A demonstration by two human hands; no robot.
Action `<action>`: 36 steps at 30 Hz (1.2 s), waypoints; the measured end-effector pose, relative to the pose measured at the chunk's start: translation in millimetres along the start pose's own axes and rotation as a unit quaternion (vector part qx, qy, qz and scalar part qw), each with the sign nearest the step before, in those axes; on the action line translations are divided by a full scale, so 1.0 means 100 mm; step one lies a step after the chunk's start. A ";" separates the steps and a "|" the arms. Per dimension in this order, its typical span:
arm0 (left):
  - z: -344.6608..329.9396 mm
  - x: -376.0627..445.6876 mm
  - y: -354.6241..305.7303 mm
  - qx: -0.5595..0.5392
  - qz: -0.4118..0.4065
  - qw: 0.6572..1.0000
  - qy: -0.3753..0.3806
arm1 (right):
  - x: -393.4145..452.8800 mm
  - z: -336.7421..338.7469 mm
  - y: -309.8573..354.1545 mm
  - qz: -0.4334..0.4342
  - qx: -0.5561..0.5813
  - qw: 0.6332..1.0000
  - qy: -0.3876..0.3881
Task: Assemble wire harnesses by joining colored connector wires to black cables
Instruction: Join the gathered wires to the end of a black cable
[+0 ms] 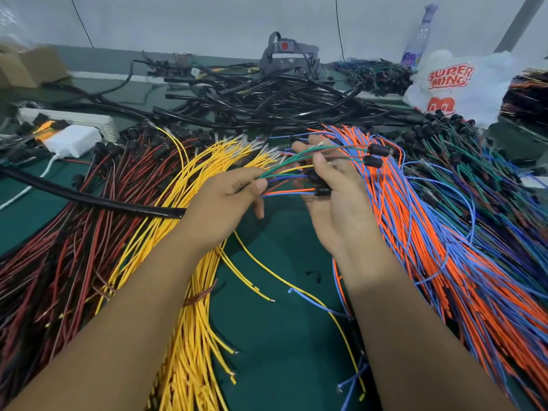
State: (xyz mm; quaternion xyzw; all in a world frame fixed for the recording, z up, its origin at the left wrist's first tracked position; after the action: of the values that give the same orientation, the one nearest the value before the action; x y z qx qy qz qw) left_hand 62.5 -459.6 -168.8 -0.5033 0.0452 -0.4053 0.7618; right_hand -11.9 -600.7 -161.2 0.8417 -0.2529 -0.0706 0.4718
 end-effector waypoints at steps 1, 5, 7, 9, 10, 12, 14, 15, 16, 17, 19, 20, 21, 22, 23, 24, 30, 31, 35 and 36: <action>0.00 0.00 -0.02 -0.025 0.001 1.000 0.001 | -0.01 -0.01 0.01 -0.001 0.012 1.000 0.020; 0.03 0.00 -0.07 -0.106 -0.001 0.994 0.000 | -0.04 -0.02 0.03 -0.002 0.045 0.997 0.062; 0.05 0.00 -0.09 -0.115 0.001 0.993 0.004 | -0.03 -0.03 0.02 -0.006 0.045 0.998 0.038; 0.05 -0.01 -0.11 -0.101 -0.002 0.995 -0.003 | -0.03 -0.02 0.01 -0.014 0.027 0.999 -0.010; 0.05 -0.01 -0.11 -0.090 -0.005 0.996 -0.013 | -0.03 -0.01 0.00 -0.021 0.020 0.999 -0.030; 0.05 -0.02 -0.10 -0.056 -0.015 0.997 -0.041 | -0.03 0.01 0.00 -0.043 0.034 0.997 -0.046; 0.05 -0.04 -0.07 0.004 -0.031 0.997 -0.068 | -0.04 0.00 0.01 -0.060 0.055 0.996 -0.020; 0.04 -0.05 -0.06 0.034 -0.034 0.996 -0.072 | -0.04 -0.01 0.02 -0.064 0.048 0.997 -0.009; 0.03 -0.06 -0.05 0.064 -0.034 0.995 -0.067 | -0.05 -0.01 0.01 -0.065 0.026 0.997 -0.009; 0.01 -0.06 -0.03 0.102 -0.033 0.993 -0.057 | -0.05 0.00 0.01 -0.063 -0.007 0.998 -0.018; -0.01 -0.06 -0.04 0.201 -0.045 0.978 -0.038 | -0.03 0.05 0.00 -0.050 -0.080 0.995 -0.044; -0.02 -0.06 -0.06 0.233 -0.055 0.970 -0.030 | -0.02 0.06 0.01 -0.046 -0.109 0.991 -0.063; -0.03 -0.06 -0.07 0.246 -0.066 0.967 -0.024 | -0.02 0.08 0.01 -0.047 -0.127 0.987 -0.088; -0.03 -0.06 -0.10 0.249 -0.077 0.965 -0.018 | -0.01 0.11 0.01 -0.050 -0.131 0.983 -0.115; -0.04 -0.06 -0.11 0.249 -0.087 0.965 -0.013 | -0.01 0.13 0.01 -0.052 -0.125 0.981 -0.139; -0.05 -0.06 -0.12 0.255 -0.094 0.962 -0.007 | -0.01 0.14 0.01 -0.054 -0.115 0.979 -0.158; -0.04 -0.03 -0.10 0.269 -0.043 0.960 -0.064 | -0.01 -0.01 0.00 -0.064 0.057 0.996 -0.031; -0.02 -0.03 -0.10 0.253 -0.039 0.963 -0.080 | -0.02 -0.03 -0.02 -0.066 0.044 0.997 -0.011; 0.02 -0.02 -0.13 0.297 -0.082 0.949 -0.071 | -0.03 -0.04 -0.05 -0.074 -0.037 0.996 0.016; 0.01 -0.02 -0.13 0.310 -0.094 0.945 -0.051 | -0.03 -0.03 -0.05 -0.070 -0.041 0.997 0.006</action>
State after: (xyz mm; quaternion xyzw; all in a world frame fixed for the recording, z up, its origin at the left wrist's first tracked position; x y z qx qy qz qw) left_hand 54.5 -459.4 -158.5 -0.2641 -0.1686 -0.4427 0.8401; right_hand -11.6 -595.1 -163.6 0.8378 -0.1872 -0.1085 0.5013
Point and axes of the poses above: each hand's wrist, its own x-axis towards the middle knuckle, its own z-axis out of the back of the hand, y = z × x, the point moved 3 cm from there along x, towards the middle knuckle, and after that the axes turned 2 degrees about -z, right-handed, at the moved point
